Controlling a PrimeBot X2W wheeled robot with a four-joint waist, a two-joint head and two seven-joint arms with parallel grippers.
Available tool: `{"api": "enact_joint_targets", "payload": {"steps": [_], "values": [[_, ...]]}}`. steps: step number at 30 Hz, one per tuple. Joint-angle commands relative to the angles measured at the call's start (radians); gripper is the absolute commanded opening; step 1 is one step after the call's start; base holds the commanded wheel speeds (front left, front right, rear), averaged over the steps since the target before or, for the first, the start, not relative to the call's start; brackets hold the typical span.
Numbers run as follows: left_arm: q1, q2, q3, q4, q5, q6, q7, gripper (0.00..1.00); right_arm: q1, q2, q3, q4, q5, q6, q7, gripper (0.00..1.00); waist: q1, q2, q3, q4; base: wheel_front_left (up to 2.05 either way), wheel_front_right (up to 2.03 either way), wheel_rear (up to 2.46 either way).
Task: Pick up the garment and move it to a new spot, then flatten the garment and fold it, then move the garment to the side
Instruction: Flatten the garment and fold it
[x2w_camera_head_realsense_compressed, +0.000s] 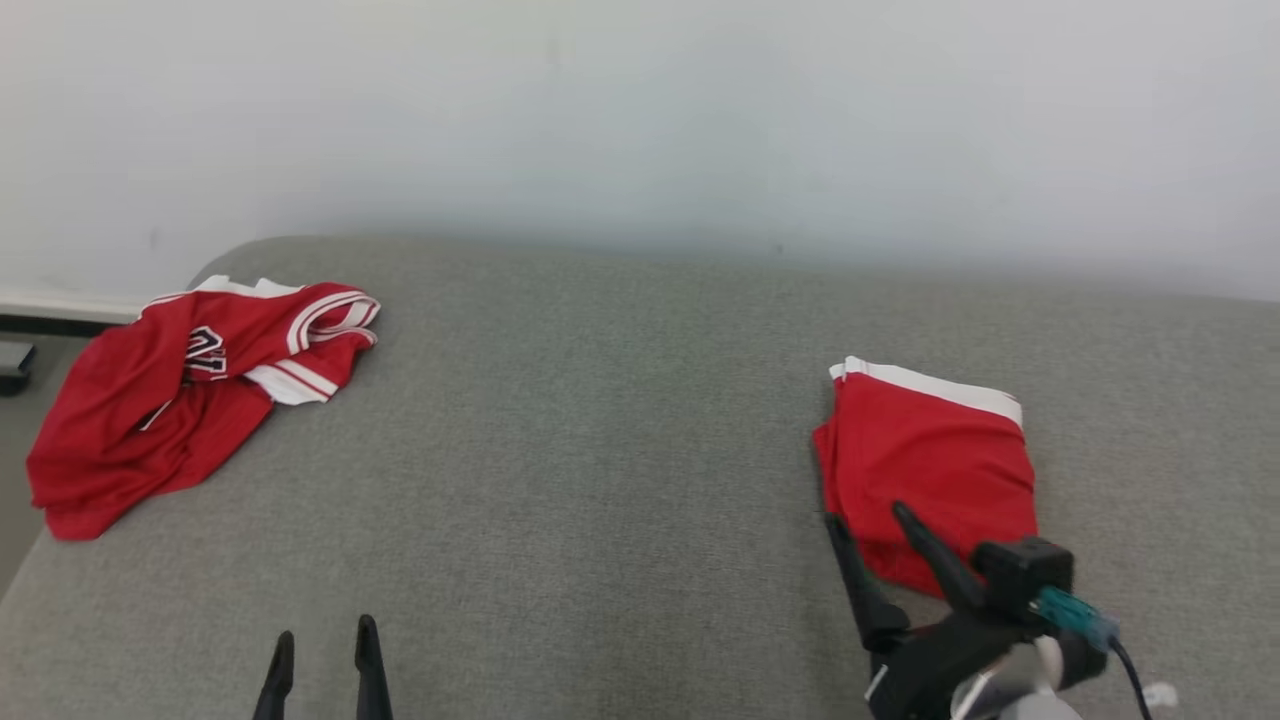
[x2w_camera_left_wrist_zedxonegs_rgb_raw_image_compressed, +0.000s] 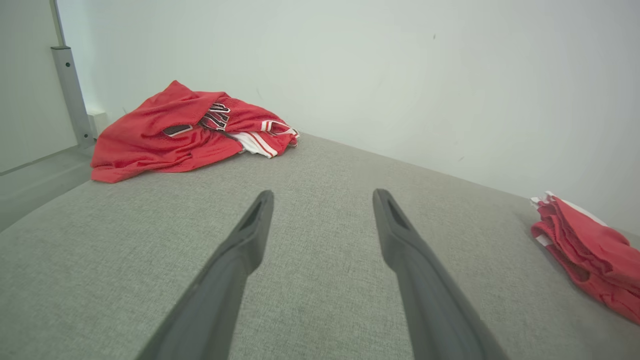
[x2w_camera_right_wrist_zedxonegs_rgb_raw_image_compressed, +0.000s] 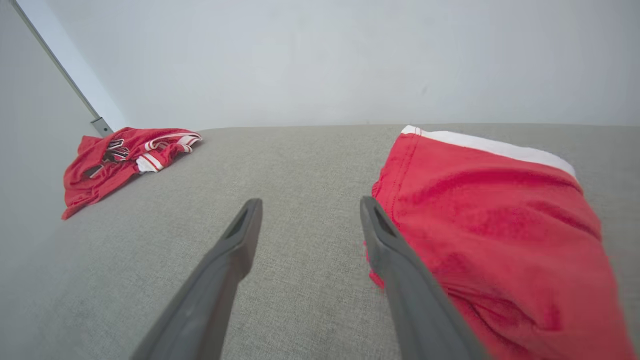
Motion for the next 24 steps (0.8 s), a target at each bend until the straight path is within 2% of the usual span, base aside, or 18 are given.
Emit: {"api": "enact_joint_targets", "payload": {"steps": [1, 5, 11, 16, 24], "values": [[0.013, -0.001, 0.008, -0.008, 0.002, 0.000, -0.003, 1.00, 0.026, 0.003, -0.018, -0.017, -0.016, -0.002, -0.017, 1.00, 0.0001, 0.0001, -0.022, -0.030, 0.00, 0.00, 0.00], [0.019, -0.001, 0.033, -0.030, 0.009, -0.006, -0.003, 1.00, 0.101, 0.025, -0.118, -0.102, -0.063, -0.002, -0.074, 1.00, 0.0001, 0.0001, -0.036, -0.061, 0.00, 0.00, 0.00], [0.019, -0.001, 0.060, -0.035, 0.030, -0.027, -0.003, 1.00, 0.198, 0.039, -0.214, -0.203, -0.115, -0.002, -0.113, 1.00, 0.0001, 0.0001, -0.052, -0.110, 0.00, 0.00, 0.00], [0.006, -0.001, 0.075, -0.022, 0.049, -0.042, -0.003, 1.00, 0.248, 0.024, -0.248, -0.243, -0.138, -0.002, -0.122, 1.00, 0.0001, 0.0001, -0.058, -0.154, 0.00, 0.00, 0.00], [0.001, -0.002, 0.107, 0.011, 0.081, -0.064, -0.003, 1.00, 0.265, -0.025, -0.243, -0.239, -0.110, -0.002, -0.128, 1.00, 0.0001, 0.0001, -0.068, -0.218, 0.00, 0.00, 0.00]]}}
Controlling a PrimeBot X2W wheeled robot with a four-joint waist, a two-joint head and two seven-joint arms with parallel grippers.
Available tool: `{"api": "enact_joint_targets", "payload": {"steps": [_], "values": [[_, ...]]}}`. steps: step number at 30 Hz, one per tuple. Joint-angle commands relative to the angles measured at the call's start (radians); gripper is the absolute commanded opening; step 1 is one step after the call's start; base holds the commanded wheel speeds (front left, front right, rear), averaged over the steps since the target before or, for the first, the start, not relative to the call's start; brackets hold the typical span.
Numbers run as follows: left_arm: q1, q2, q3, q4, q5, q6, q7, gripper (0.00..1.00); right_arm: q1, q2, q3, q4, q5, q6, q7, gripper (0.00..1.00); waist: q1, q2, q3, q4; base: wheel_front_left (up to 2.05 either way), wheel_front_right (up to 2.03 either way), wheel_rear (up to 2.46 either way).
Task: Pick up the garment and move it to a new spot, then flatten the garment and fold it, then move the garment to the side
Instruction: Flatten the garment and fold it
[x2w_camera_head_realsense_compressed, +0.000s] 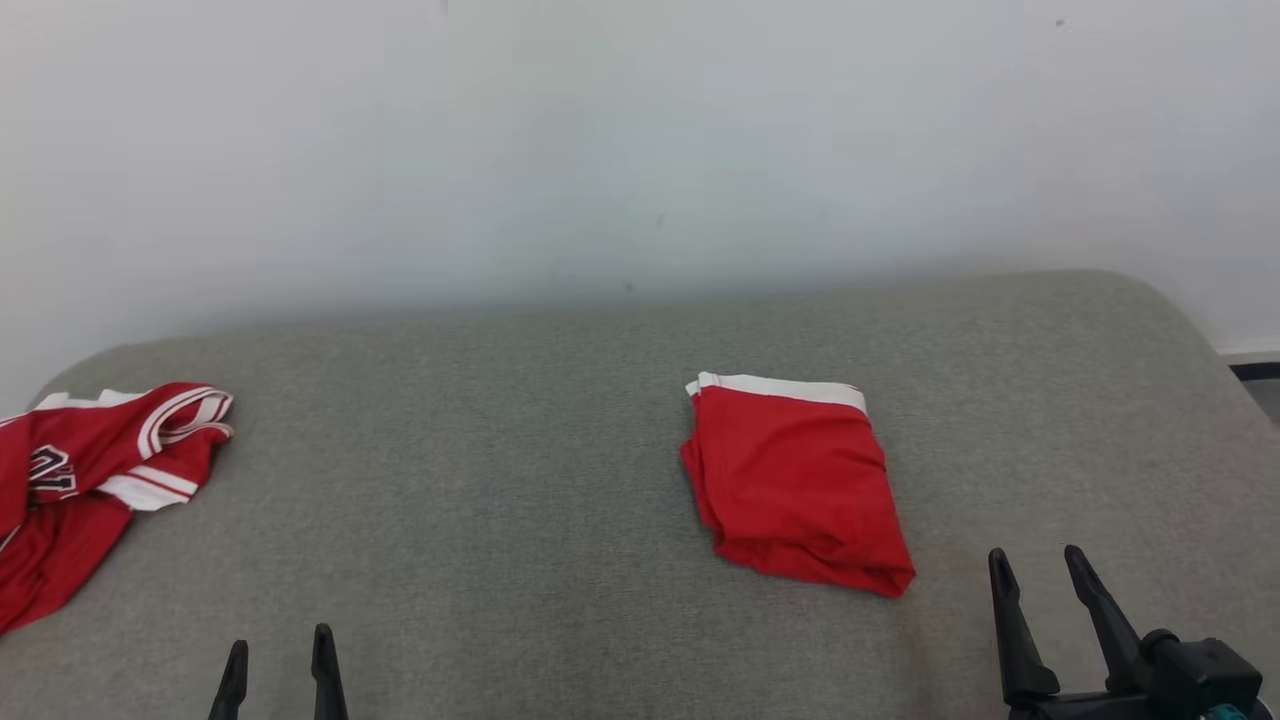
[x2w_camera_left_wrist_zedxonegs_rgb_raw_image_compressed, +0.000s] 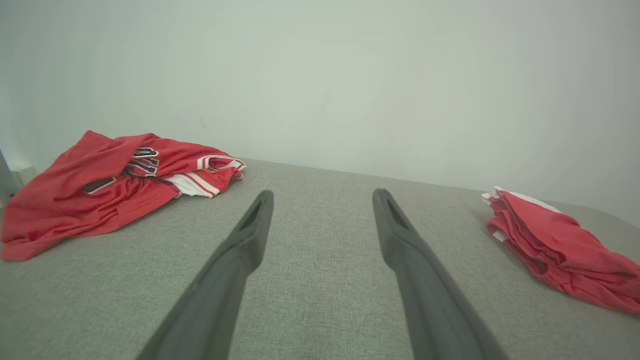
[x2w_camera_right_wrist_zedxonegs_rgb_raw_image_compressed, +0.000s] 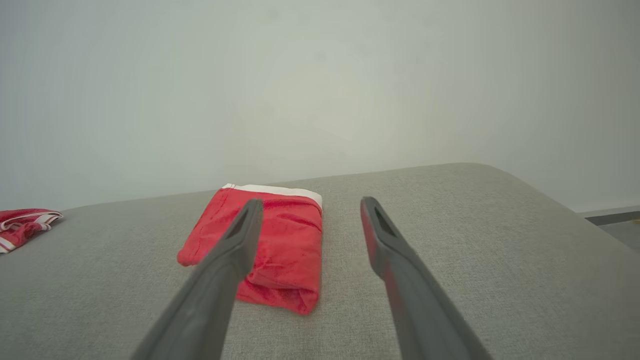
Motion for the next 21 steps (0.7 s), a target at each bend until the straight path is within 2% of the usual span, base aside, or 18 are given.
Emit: {"api": "enact_joint_targets", "payload": {"steps": [1, 13, 21], "values": [[-0.006, -0.001, 0.005, 0.005, 0.002, -0.006, -0.003, 1.00, 0.006, -0.010, 0.002, 0.002, 0.010, -0.002, -0.005, 1.00, 0.0001, 0.0000, -0.006, -0.023, 0.00, 0.00, 0.00], [-0.032, -0.001, 0.041, 0.083, -0.011, -0.029, -0.003, 1.00, -0.056, -0.096, 0.084, 0.079, 0.075, -0.002, -0.004, 1.00, 0.0001, 0.0000, -0.009, -0.054, 0.00, 0.00, 0.00], [-0.031, -0.001, 0.055, 0.106, -0.011, -0.037, -0.003, 1.00, -0.094, -0.124, 0.135, 0.148, 0.119, -0.002, -0.018, 1.00, 0.0001, 0.0000, -0.005, -0.049, 0.00, 0.00, 0.00]]}}
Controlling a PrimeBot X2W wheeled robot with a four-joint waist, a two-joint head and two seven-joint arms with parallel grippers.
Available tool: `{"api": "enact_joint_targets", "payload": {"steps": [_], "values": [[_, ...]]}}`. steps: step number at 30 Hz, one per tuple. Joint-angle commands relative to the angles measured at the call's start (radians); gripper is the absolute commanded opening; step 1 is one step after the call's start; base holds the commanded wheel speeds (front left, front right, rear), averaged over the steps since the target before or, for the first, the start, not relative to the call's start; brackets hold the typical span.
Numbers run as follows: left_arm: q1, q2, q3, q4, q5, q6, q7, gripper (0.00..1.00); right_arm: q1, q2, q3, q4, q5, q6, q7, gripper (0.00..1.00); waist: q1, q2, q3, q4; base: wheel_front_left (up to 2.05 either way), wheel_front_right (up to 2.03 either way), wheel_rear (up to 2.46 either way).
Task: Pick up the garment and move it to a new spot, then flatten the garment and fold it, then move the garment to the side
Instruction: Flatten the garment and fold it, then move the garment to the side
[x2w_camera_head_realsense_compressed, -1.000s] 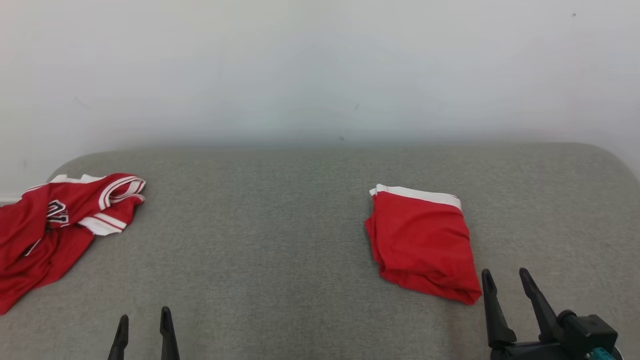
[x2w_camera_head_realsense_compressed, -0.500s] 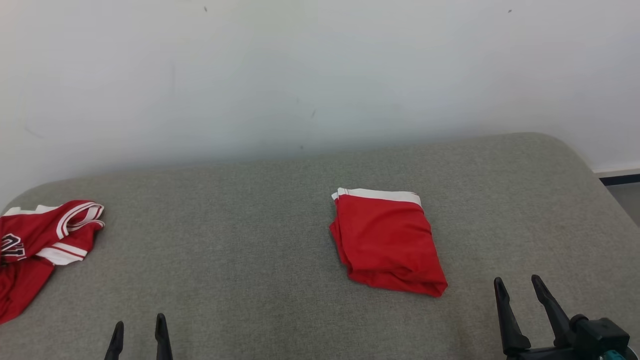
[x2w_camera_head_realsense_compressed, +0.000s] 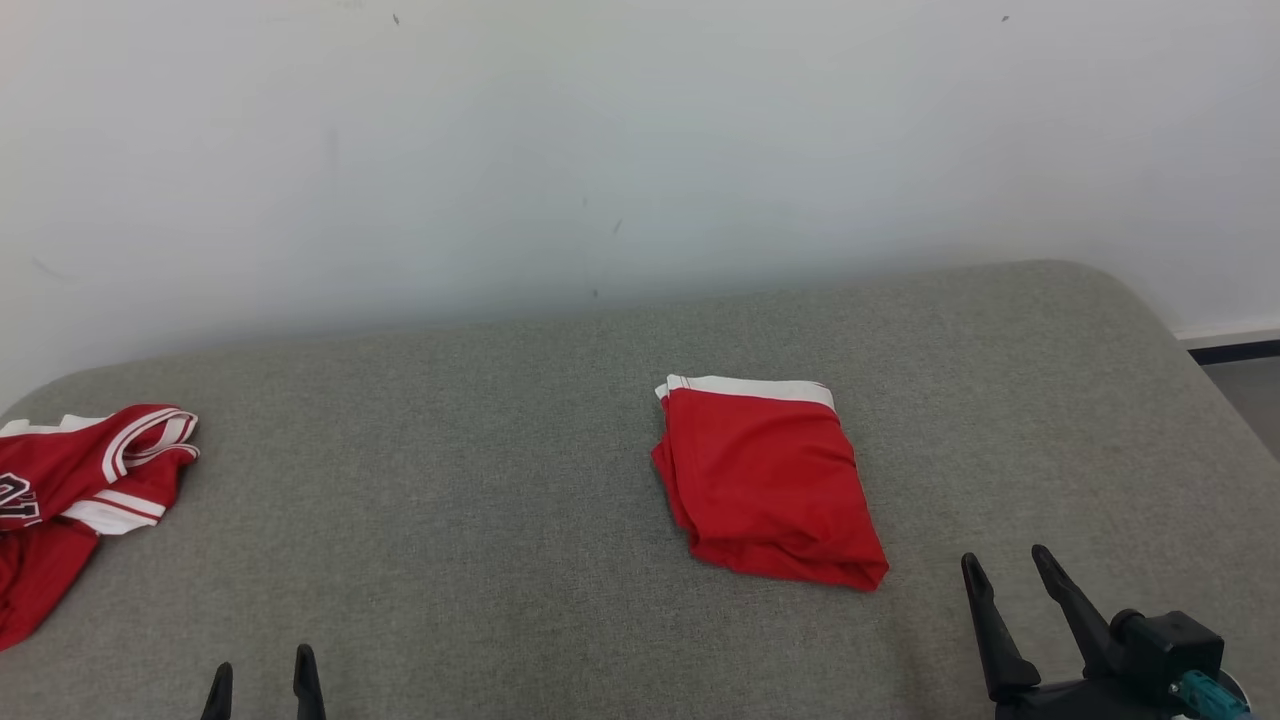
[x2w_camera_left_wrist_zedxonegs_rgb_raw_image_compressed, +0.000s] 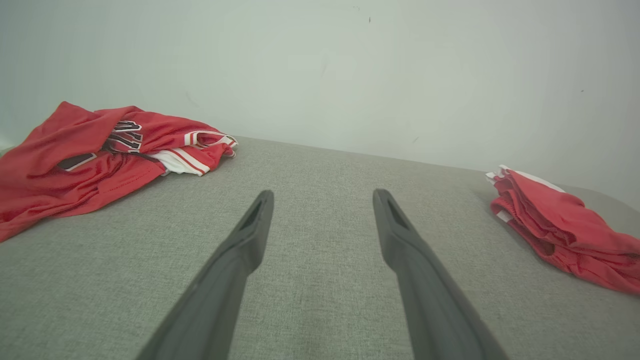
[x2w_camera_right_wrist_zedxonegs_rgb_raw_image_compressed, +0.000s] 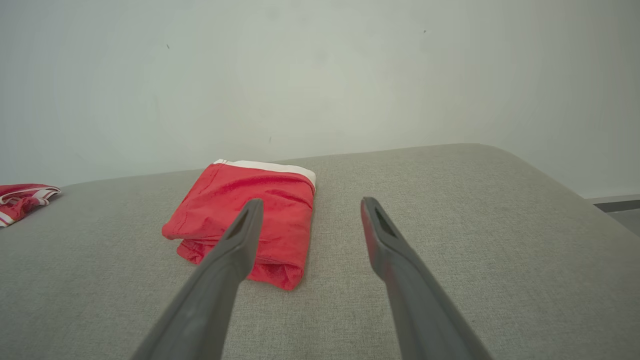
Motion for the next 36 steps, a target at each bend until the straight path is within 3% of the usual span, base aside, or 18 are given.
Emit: {"api": "enact_joint_targets", "payload": {"steps": [1, 36], "values": [[-0.005, -0.001, 0.006, 0.003, -0.001, -0.002, -0.003, 1.00, -0.011, -0.008, 0.008, 0.010, 0.006, -0.002, -0.007, 1.00, 0.0000, 0.0000, 0.001, 0.003, 0.00, 0.00, 0.00], [-0.002, -0.001, 0.001, -0.005, 0.011, -0.005, -0.003, 1.00, -0.056, 0.001, 0.054, 0.077, 0.055, -0.002, -0.018, 1.00, 0.0000, 0.0000, 0.017, 0.030, 0.00, 0.00, 0.00]]}}
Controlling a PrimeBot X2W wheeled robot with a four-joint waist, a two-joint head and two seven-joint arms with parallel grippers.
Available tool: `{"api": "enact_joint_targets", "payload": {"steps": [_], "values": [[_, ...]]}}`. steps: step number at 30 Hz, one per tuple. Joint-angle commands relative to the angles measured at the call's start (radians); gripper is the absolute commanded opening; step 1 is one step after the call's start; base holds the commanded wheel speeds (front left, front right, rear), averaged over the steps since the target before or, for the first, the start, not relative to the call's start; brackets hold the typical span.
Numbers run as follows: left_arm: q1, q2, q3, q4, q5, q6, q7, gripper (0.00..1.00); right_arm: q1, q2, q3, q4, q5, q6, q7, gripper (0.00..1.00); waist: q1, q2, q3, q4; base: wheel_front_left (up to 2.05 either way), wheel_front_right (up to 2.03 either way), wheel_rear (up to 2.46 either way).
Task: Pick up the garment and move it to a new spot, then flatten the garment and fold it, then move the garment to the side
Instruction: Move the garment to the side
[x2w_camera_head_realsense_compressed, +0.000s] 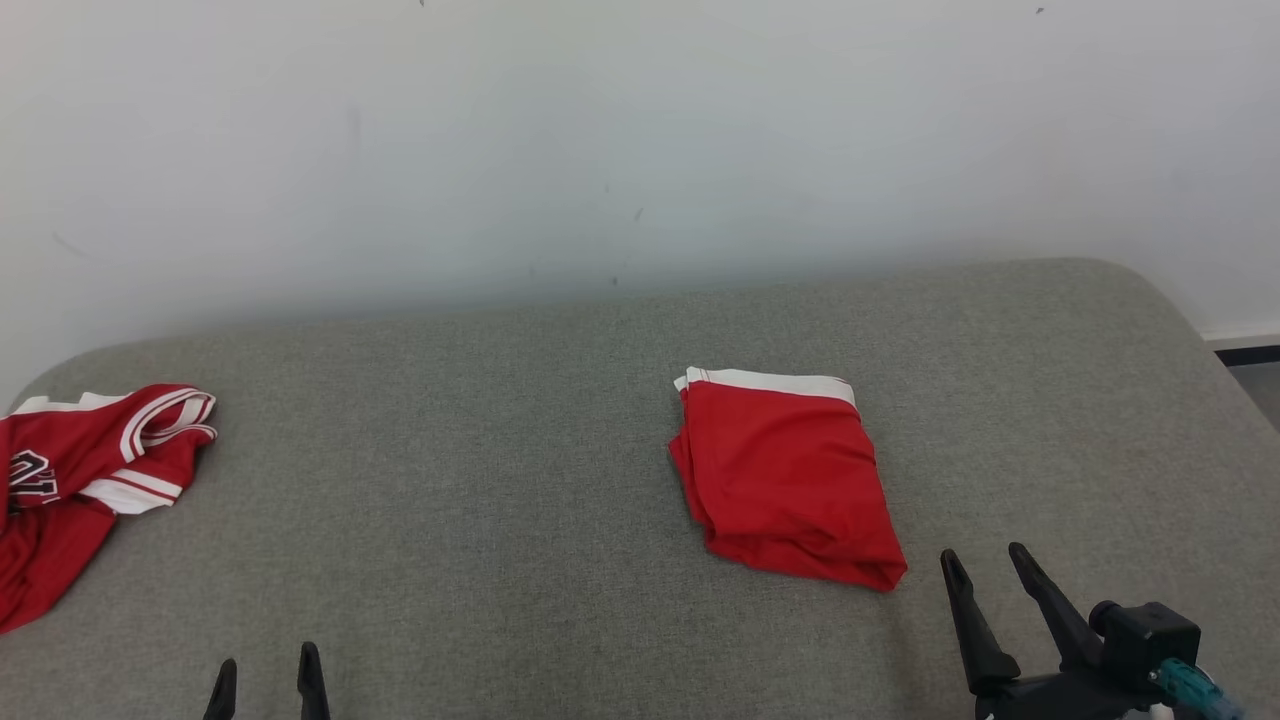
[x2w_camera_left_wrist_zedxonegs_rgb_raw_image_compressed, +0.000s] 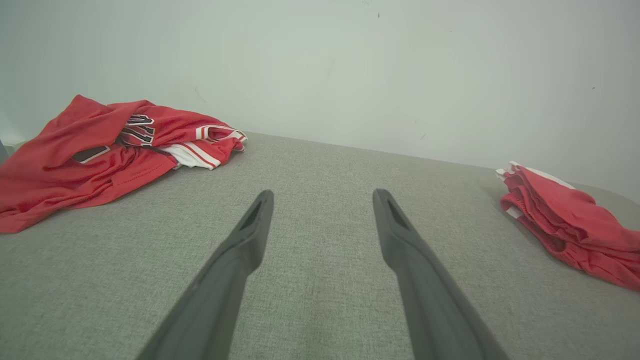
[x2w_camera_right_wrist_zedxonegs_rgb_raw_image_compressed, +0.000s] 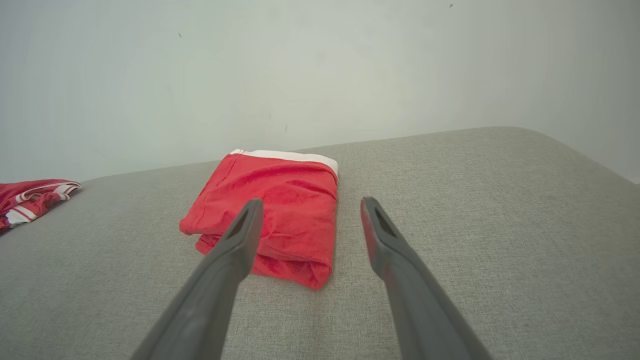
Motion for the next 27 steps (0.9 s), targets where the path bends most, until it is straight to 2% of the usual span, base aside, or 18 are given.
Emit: {"api": "enact_joint_targets", "payload": {"steps": [1, 6, 13, 17, 21, 27], "values": [[0.000, -0.001, 0.000, -0.004, 0.004, 0.003, -0.003, 1.00, -0.006, -0.003, -0.002, 0.000, -0.002, -0.002, 0.001, 1.00, 0.0000, 0.0000, 0.001, 0.000, 0.00, 0.00, 0.00], [-0.004, -0.001, -0.004, -0.001, -0.001, 0.001, -0.003, 1.00, -0.033, -0.021, -0.012, -0.008, -0.008, -0.002, 0.045, 1.00, 0.0000, 0.0000, 0.007, 0.002, 0.00, 0.00, 0.00], [-0.020, -0.001, -0.030, -0.013, -0.007, 0.002, -0.003, 1.00, -0.175, -0.057, -0.053, 0.016, 0.080, -0.002, 0.464, 1.00, 0.0000, 0.0000, 0.047, 0.020, 0.00, 0.00, 0.00], [-0.040, -0.001, -0.052, -0.025, 0.001, -0.003, -0.003, 1.00, -0.257, -0.066, -0.100, 0.036, 0.096, -0.002, 0.638, 1.00, 0.0000, 0.0000, 0.091, 0.057, 0.00, 0.00, 0.00], [-0.067, -0.001, -0.077, -0.048, 0.010, -0.006, -0.003, 1.00, -0.333, -0.063, -0.153, 0.070, 0.094, -0.002, 0.757, 1.00, 0.0000, 0.0000, 0.152, 0.103, 0.00, 0.00, 0.00], [-0.109, -0.001, -0.113, -0.070, 0.013, -0.006, -0.003, 1.00, -0.424, -0.049, -0.216, 0.144, 0.081, -0.002, 0.845, 1.00, 0.0000, 0.0000, 0.220, 0.169, 0.00, 0.00, 0.00]]}}
